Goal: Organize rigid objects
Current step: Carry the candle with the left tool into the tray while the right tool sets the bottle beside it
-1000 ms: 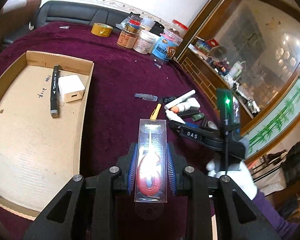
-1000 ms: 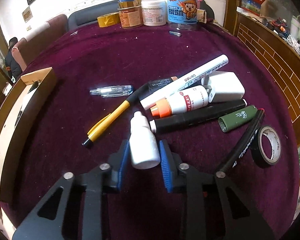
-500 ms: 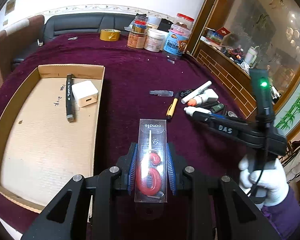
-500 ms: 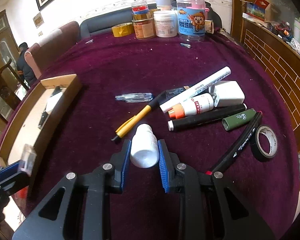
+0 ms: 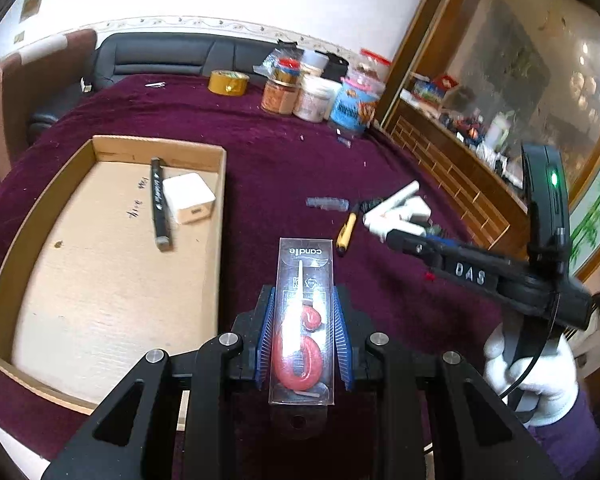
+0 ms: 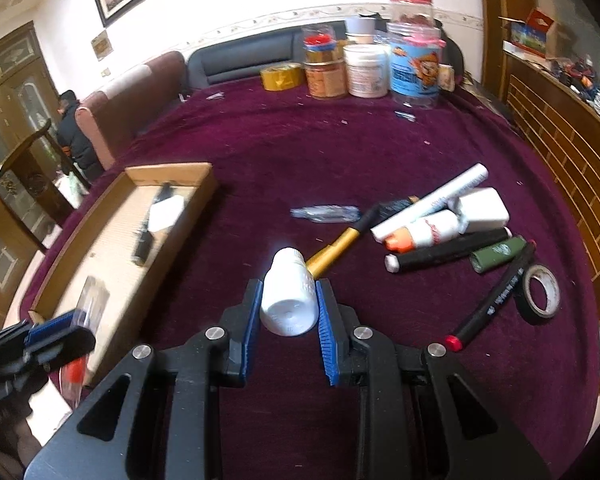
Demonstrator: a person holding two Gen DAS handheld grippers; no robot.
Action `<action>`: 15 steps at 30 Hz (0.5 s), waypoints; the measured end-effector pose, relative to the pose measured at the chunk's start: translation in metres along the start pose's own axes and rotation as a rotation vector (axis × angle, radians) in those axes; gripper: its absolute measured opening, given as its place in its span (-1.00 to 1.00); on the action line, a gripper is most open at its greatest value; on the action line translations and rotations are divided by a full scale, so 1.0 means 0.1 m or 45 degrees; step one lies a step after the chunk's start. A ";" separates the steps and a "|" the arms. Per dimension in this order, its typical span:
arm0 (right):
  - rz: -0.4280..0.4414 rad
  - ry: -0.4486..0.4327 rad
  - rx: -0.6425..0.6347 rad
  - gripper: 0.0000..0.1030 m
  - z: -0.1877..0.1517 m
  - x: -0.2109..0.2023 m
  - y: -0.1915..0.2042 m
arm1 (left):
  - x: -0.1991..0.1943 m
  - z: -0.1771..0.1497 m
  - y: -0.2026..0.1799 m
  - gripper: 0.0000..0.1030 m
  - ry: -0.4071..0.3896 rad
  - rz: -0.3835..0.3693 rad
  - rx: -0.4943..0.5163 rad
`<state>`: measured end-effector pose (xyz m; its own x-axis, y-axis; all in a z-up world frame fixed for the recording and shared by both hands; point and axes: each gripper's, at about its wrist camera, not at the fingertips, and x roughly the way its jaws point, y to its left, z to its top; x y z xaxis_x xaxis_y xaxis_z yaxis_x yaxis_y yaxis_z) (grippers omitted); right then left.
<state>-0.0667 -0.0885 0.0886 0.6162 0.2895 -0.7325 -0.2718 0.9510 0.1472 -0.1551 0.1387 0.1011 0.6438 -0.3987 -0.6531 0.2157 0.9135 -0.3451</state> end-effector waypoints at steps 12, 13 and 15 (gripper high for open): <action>0.229 0.053 -0.036 -0.54 0.39 0.37 0.78 | -0.17 0.56 1.08 -0.54 -0.077 0.198 -0.160; 0.243 0.062 -0.041 -0.54 0.42 0.43 0.84 | -0.11 0.60 1.20 -0.54 -0.057 0.214 -0.178; 0.278 0.086 -0.045 -0.54 0.49 0.56 0.99 | 0.04 0.66 1.41 -0.54 -0.013 0.247 -0.208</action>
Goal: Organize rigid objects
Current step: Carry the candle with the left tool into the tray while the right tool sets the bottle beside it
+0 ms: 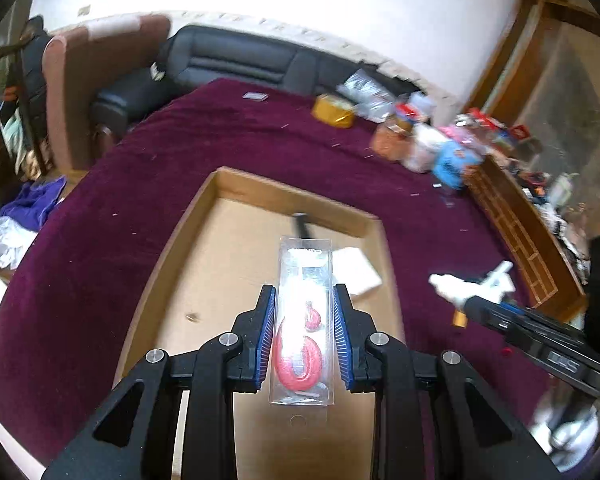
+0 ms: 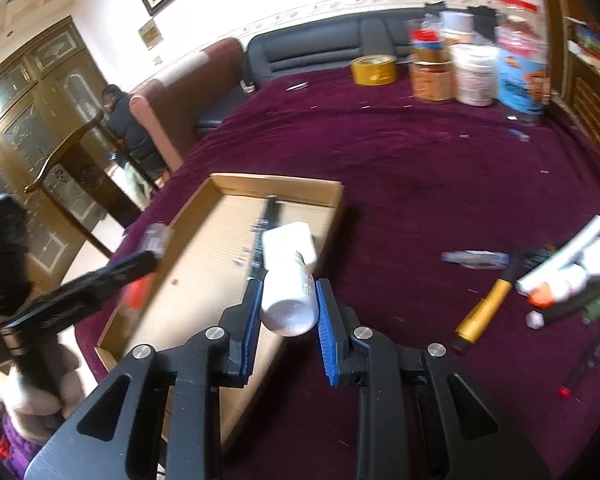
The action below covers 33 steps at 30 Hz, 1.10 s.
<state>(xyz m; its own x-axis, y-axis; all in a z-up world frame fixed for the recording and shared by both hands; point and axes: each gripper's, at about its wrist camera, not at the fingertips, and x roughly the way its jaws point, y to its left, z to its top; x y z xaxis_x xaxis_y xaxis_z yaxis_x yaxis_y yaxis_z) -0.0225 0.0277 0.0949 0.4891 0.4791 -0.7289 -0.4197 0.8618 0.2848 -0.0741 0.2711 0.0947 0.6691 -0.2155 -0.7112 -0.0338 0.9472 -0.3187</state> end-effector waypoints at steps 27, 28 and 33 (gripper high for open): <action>0.060 0.212 0.050 -0.46 0.37 1.29 0.36 | 0.96 0.48 0.58 -0.35 0.200 -0.081 -0.221; 0.060 0.219 0.064 -0.32 0.37 1.30 0.35 | 0.94 0.48 0.58 -0.29 0.195 -0.084 -0.229; 0.093 0.181 0.091 -0.15 0.38 1.11 0.29 | 0.72 0.48 0.62 -0.05 0.137 -0.084 -0.280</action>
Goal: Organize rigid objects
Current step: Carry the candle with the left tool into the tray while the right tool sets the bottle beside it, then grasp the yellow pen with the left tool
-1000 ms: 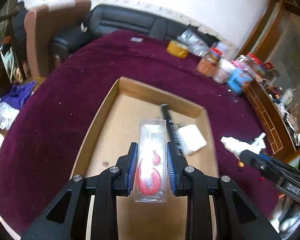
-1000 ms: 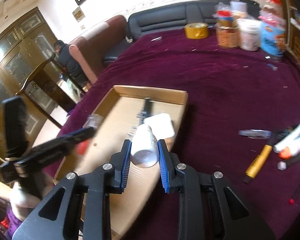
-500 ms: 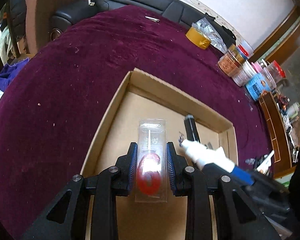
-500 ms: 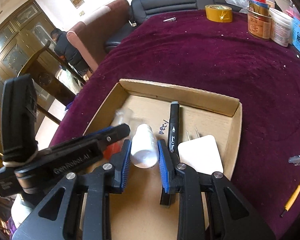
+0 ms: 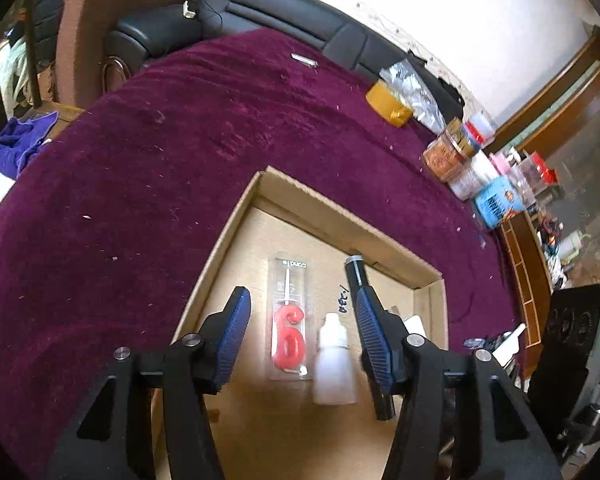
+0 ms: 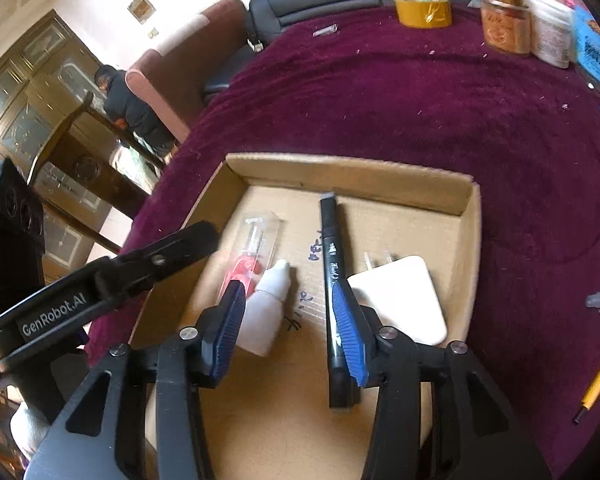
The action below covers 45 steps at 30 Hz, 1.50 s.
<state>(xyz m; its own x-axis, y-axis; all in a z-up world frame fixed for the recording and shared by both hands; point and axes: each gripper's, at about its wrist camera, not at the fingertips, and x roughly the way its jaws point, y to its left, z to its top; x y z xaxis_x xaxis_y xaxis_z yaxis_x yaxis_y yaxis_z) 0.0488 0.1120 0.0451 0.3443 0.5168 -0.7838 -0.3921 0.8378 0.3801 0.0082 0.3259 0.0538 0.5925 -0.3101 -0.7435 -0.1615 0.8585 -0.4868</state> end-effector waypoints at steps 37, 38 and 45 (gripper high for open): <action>-0.456 -0.674 0.634 0.75 -1.31 -2.27 -3.13 | 0.98 -1.71 -2.85 0.12 0.156 0.086 0.872; -0.445 -0.675 0.640 0.75 -1.33 -2.28 -3.15 | 1.07 -1.72 -2.90 -0.14 0.157 0.111 0.906; -0.419 -0.682 0.656 0.75 -1.33 -2.27 -3.21 | 1.19 -1.76 -3.02 -0.87 0.165 0.133 0.962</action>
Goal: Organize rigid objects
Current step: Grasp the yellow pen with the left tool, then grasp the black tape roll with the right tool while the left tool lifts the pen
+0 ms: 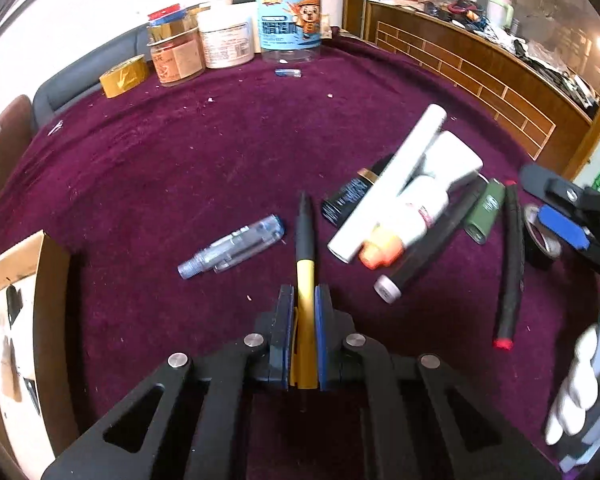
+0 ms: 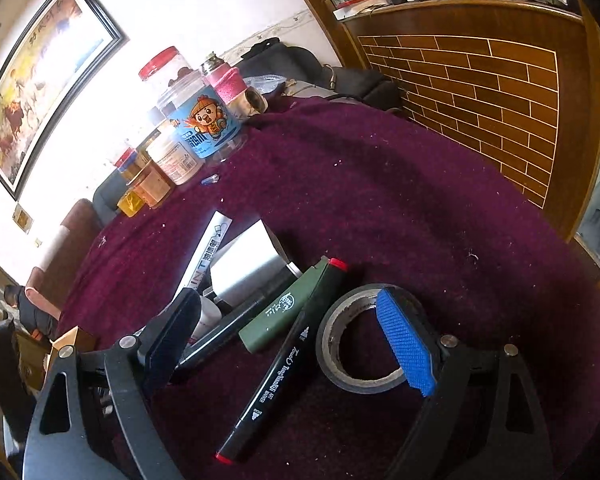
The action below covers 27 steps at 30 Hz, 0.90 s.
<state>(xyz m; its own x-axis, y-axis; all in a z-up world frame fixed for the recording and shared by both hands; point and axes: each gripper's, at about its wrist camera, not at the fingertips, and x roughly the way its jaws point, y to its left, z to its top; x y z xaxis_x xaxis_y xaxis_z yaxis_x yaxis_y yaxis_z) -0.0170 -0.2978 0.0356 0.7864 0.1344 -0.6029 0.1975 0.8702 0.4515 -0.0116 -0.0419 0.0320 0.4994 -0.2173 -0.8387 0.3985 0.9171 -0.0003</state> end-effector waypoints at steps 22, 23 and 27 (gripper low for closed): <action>0.017 0.002 0.026 0.75 0.01 0.03 -0.04 | -0.61 -0.45 0.31 -0.89 -0.137 -0.230 -0.194; 0.025 0.000 0.034 0.75 0.02 0.02 -0.05 | -0.73 -0.49 0.37 -0.89 -0.167 -0.259 -0.224; 0.065 0.012 0.078 0.75 0.08 -0.01 -0.12 | -1.09 -0.63 0.54 -0.89 -0.241 -0.355 -0.308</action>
<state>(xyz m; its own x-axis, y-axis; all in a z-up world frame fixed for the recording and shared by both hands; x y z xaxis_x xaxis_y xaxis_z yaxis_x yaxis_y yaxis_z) -0.0159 -0.3125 0.0362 0.7908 0.1823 -0.5843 0.1930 0.8317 0.5206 -0.0929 0.0528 0.0888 0.5395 -0.5052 -0.6736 0.3576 0.8617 -0.3599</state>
